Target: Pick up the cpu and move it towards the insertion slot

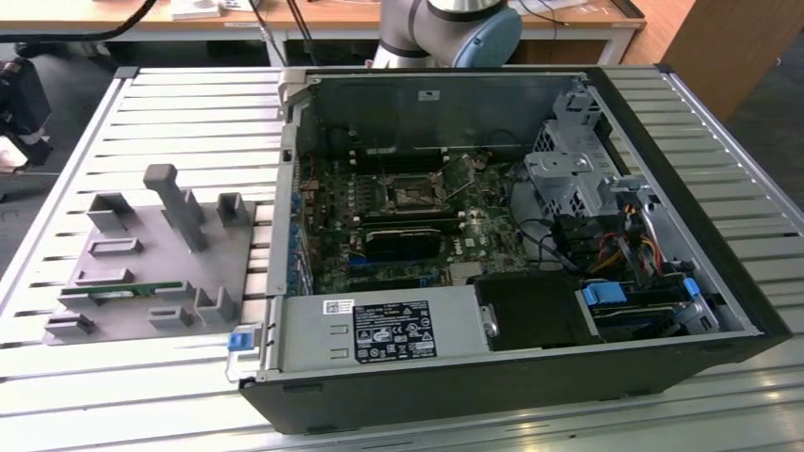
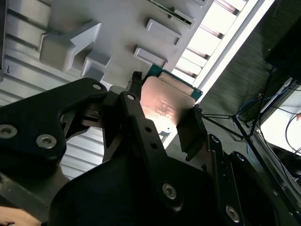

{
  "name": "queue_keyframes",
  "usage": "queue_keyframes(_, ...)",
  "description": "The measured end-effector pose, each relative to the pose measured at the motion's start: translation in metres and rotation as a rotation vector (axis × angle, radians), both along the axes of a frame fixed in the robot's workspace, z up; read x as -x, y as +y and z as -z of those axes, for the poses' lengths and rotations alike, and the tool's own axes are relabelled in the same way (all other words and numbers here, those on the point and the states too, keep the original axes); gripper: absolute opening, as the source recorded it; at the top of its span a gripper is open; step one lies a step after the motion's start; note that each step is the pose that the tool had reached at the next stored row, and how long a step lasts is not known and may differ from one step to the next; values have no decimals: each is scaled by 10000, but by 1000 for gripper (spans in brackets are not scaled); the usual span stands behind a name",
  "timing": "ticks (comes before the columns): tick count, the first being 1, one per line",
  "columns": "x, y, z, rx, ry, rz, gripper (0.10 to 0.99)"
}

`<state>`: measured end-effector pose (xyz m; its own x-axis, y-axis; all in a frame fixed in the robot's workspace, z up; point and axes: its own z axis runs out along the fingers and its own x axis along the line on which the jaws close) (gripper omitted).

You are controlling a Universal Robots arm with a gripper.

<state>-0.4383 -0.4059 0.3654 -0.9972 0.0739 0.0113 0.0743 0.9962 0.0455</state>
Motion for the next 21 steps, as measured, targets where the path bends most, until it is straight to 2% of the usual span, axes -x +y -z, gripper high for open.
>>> queue_keyframes(5,0,0,-173,1,1,0,549)
queue_keyframes(7,0,0,-218,0,1,0,549)
queue_keyframes(21,-212,0,-222,0,-5,0,549)
